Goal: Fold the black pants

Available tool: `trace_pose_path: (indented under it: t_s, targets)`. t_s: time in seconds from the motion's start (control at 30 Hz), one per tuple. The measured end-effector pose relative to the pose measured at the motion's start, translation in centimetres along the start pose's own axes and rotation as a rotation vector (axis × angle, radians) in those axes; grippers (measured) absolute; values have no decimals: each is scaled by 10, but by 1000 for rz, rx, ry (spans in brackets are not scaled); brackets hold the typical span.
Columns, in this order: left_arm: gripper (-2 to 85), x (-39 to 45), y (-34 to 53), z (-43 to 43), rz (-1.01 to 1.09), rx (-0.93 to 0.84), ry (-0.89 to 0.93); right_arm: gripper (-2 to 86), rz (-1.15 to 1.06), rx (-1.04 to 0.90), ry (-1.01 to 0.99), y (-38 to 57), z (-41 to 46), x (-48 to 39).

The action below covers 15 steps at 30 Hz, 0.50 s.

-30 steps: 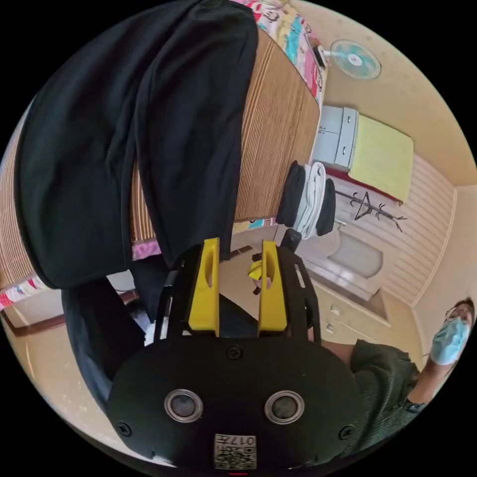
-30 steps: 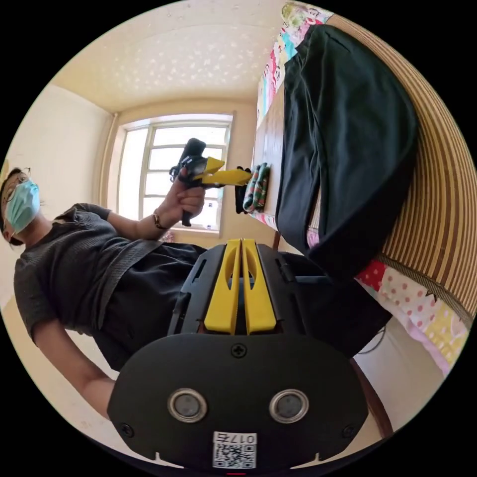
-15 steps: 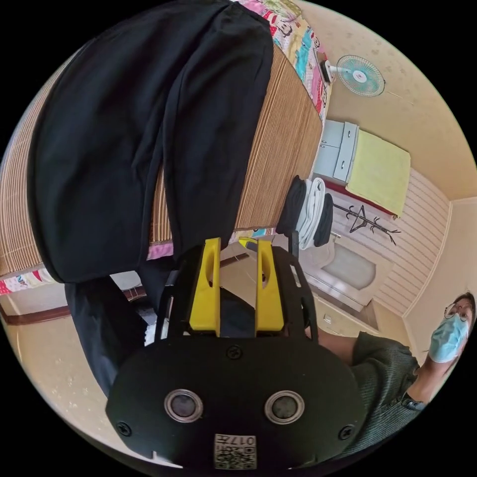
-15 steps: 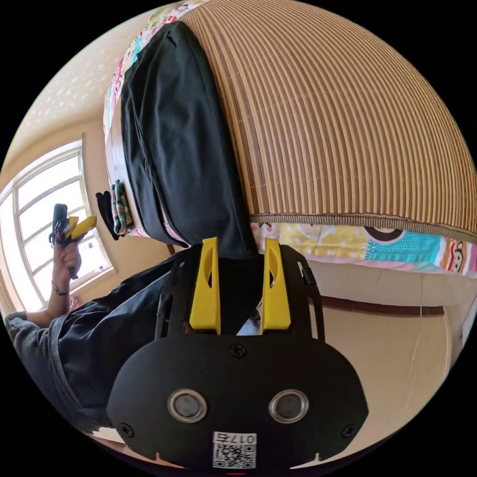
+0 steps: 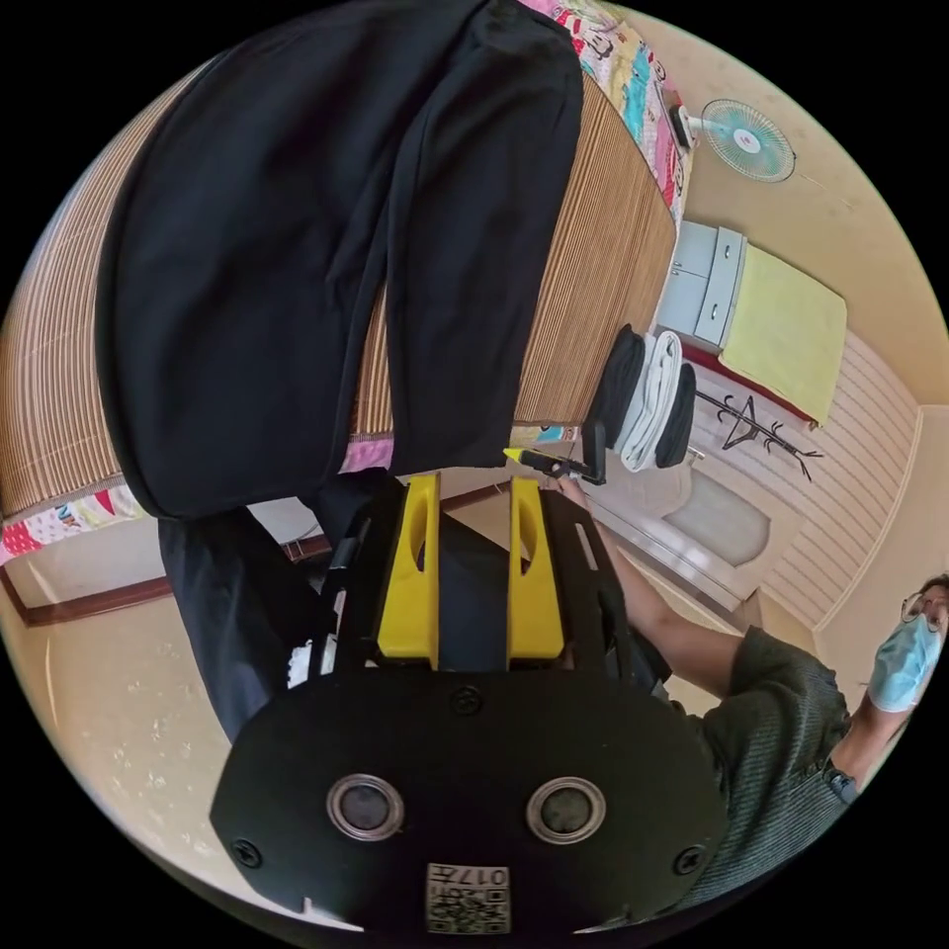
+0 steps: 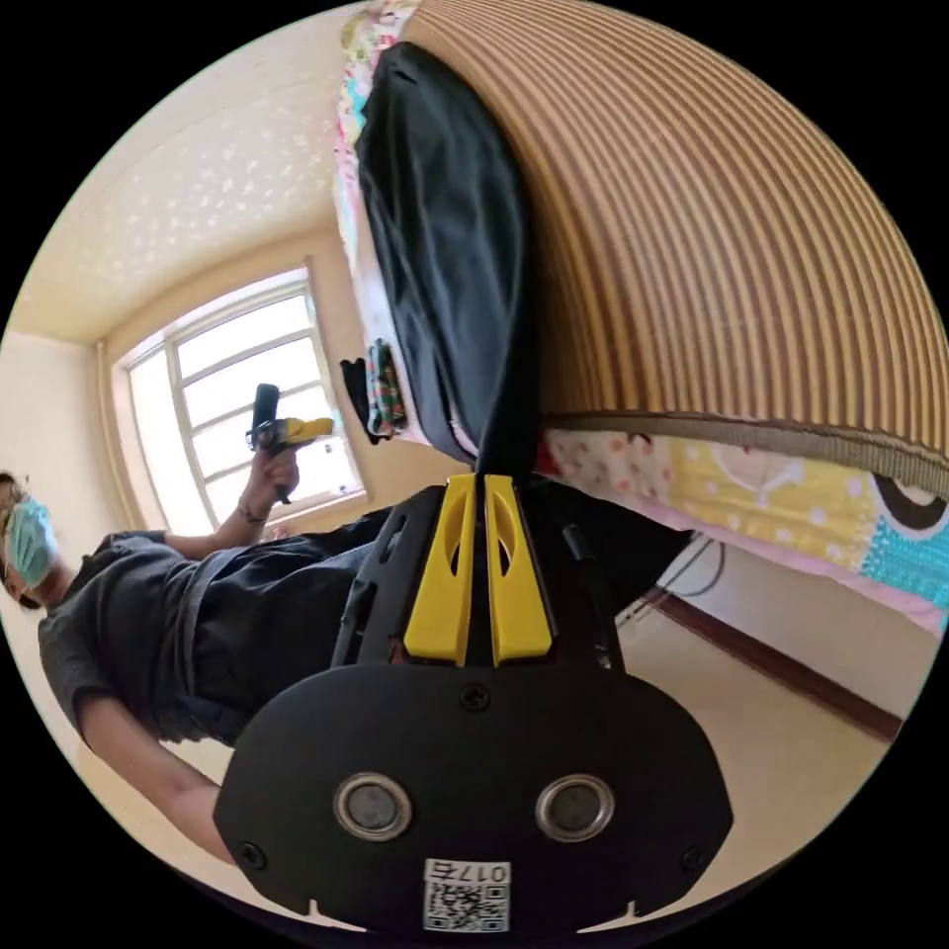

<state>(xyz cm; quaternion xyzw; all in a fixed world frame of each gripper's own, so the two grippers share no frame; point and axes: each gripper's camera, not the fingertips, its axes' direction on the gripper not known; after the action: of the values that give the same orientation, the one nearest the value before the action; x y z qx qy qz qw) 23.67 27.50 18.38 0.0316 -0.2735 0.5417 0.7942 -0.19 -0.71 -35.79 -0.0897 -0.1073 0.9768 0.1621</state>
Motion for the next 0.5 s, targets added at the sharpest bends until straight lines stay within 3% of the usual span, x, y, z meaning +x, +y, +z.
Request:
trace_pose_path:
  t_s: [0.17, 0.33, 0.4, 0.43, 0.5]
  targets:
    - [112, 38, -18, 17, 122, 69, -75, 20, -221, -39, -80, -18, 33, -69]
    - [177, 80, -62, 66, 248, -17, -37, 16, -366, -175, -70, -61, 93, -115]
    - [167, 86, -75, 79, 257, -44, -92, 16, -417, -257, -72, -83, 121, -130]
    - [97, 88, -81, 85, 257, -58, -153, 17, -422, -280, -71, -87, 127, -131]
    - [47, 89, -79, 82, 246, 1, -267, 18, -419, -401, -15, -103, 144, -125]
